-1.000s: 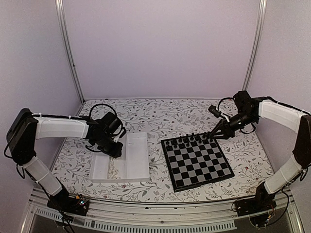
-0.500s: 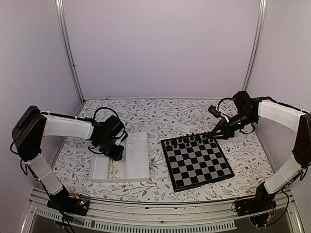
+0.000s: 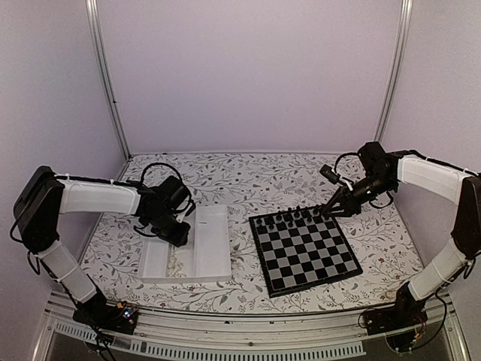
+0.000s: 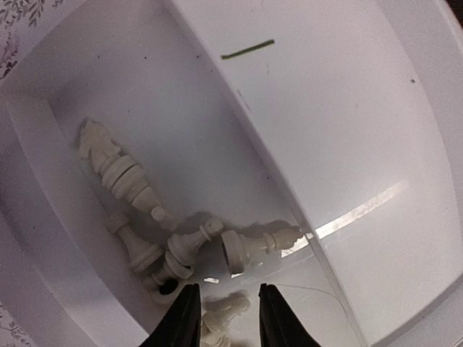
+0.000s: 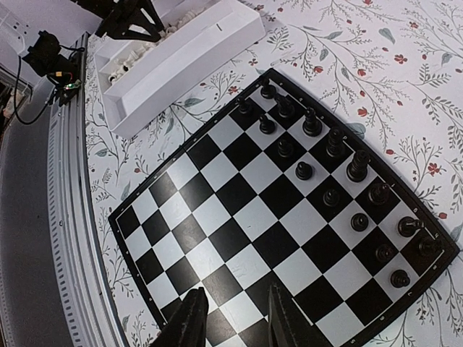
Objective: Set up the chess pieces on the board
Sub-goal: Pick up the chess piece from the storage box.
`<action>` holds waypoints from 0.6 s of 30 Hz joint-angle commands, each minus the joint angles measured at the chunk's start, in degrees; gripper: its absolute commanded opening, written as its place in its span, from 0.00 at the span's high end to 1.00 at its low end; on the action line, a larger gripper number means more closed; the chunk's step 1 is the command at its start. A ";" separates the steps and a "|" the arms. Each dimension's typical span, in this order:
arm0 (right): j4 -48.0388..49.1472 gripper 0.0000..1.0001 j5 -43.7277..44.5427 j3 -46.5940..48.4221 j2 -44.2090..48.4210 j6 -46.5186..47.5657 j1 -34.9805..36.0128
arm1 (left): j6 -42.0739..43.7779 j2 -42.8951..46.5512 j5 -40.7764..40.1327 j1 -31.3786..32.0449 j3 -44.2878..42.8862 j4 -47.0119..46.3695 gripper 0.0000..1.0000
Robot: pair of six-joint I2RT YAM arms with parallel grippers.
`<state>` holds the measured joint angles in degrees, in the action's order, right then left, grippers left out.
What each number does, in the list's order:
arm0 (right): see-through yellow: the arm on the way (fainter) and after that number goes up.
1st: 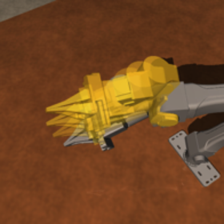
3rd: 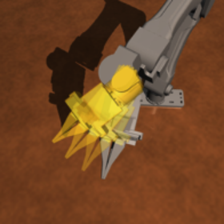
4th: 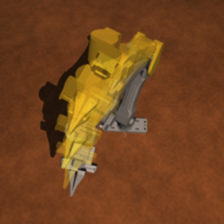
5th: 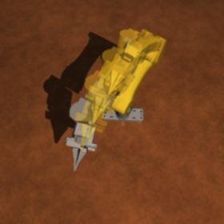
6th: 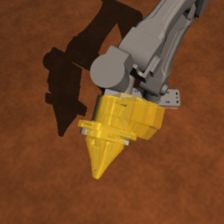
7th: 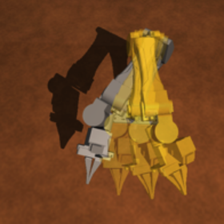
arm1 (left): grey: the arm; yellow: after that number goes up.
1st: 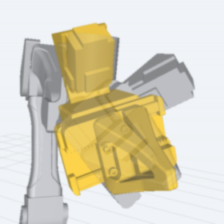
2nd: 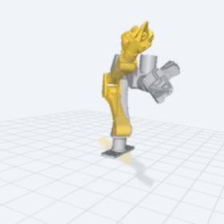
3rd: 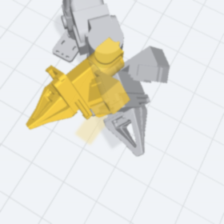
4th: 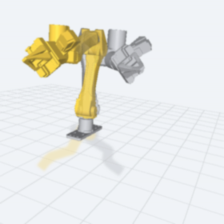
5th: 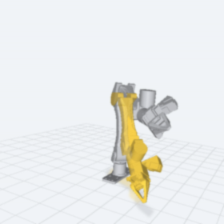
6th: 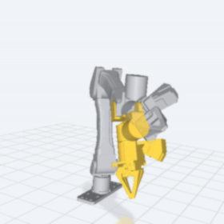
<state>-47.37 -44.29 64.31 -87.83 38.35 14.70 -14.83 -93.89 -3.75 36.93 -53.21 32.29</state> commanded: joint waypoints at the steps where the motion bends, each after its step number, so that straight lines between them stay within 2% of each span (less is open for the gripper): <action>1: 0.04 0.69 -1.14 0.23 -0.20 -0.16 0.53 | 3.15 2.50 -0.70 -1.09 -2.39 0.49 0.66; 5: 0.11 0.69 -1.26 -0.19 0.06 -0.03 0.64 | 7.19 -0.02 2.51 -1.87 -3.83 -0.30 0.64; 18: 0.41 0.69 -1.14 -1.61 1.28 0.32 0.67 | 16.80 -4.27 6.98 -3.90 -7.01 1.78 0.67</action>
<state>-47.35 -44.29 63.24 -87.81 38.39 15.00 -1.89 -96.55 1.56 34.33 -58.89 32.49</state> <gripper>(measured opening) 0.313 0.333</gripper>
